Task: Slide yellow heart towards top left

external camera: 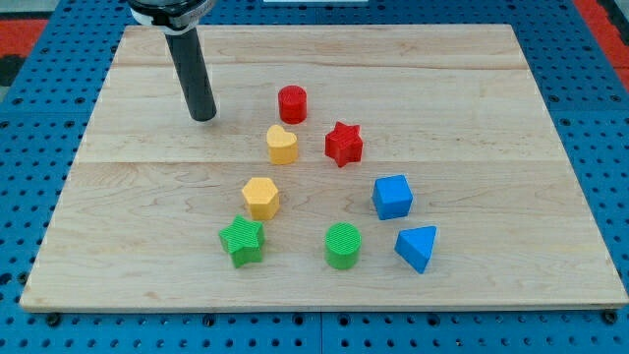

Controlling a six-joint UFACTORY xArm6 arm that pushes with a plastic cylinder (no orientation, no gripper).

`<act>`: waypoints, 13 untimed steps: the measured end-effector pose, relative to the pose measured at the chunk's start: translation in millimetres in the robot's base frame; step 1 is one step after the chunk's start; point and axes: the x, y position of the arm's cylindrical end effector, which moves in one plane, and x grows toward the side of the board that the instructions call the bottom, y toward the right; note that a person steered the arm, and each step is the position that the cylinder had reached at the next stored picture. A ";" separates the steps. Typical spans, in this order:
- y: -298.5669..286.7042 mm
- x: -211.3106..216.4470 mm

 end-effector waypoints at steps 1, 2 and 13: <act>4.7 1.4; 86.2 12.3; -7.0 18.1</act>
